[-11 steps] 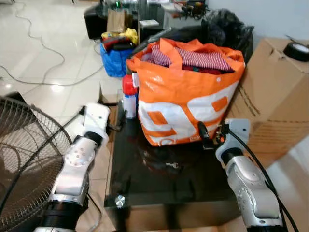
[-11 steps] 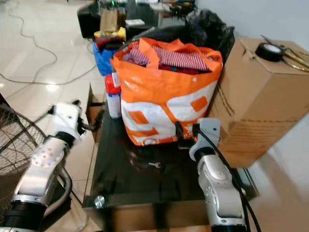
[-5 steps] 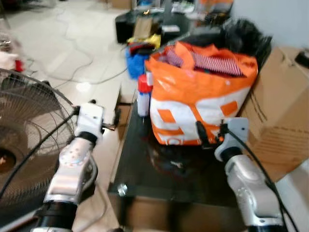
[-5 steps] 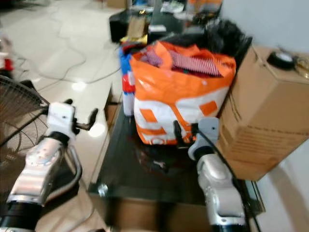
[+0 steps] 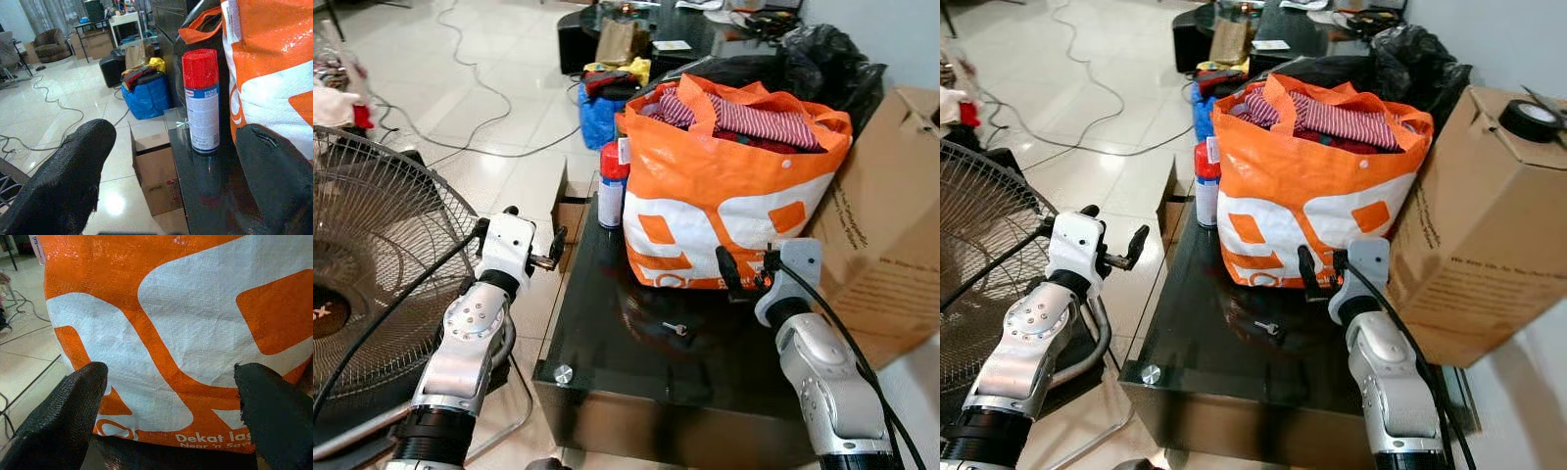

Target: Hang keys on a hook

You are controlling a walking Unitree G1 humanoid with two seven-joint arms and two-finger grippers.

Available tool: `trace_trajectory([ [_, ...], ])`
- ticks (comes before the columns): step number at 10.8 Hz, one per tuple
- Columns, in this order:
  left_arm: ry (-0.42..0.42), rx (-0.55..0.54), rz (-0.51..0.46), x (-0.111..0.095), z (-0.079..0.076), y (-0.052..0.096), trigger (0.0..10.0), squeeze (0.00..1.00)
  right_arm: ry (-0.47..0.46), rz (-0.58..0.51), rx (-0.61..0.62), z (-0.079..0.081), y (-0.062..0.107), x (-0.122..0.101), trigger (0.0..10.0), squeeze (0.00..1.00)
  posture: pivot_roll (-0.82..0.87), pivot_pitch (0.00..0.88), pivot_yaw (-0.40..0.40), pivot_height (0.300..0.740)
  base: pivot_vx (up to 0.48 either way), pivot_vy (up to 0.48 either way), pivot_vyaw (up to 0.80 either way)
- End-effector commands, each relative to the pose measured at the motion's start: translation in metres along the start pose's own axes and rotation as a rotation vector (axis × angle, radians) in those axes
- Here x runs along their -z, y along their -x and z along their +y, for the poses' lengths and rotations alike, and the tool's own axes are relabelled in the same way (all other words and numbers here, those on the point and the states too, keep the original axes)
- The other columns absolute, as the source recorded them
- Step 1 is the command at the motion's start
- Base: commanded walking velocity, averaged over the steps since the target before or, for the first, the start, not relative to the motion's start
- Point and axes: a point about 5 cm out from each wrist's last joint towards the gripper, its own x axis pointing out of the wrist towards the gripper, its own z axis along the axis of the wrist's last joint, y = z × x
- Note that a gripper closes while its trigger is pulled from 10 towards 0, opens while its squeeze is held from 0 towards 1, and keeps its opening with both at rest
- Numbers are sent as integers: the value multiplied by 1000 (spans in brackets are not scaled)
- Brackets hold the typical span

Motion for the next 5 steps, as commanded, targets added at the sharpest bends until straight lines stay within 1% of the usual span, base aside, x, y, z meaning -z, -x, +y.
trace_trajectory([
  [1, 3, -3, -18, -3, 1, -3, 10000, 8, 23, 19, 21, -5, -1, 2, 10000, 1000, -65, 0, -46, 740, 300, 0, 0],
  [2, 8, 1, -20, -3, 1, -4, 10000, 12, 28, 23, 24, -6, -1, 2, 10000, 1000, -65, 0, -46, 740, 356, 0, 800],
  [3, 10, 3, -20, -3, 1, -4, 10000, 12, 33, 26, 39, -7, -1, 2, 10000, 1000, -65, 0, -46, 740, 371, 0, 0],
  [4, 11, 5, -20, -4, 0, -4, 10000, 12, 13, 27, 69, -10, -1, 3, 10000, 1000, -66, 0, -46, 740, 364, 0, 0],
  [5, 11, 5, -19, -4, 0, -4, 10000, 12, 13, 26, 70, -10, -1, 3, 10000, 1000, -66, 0, -46, 740, 364, 0, 0],
])
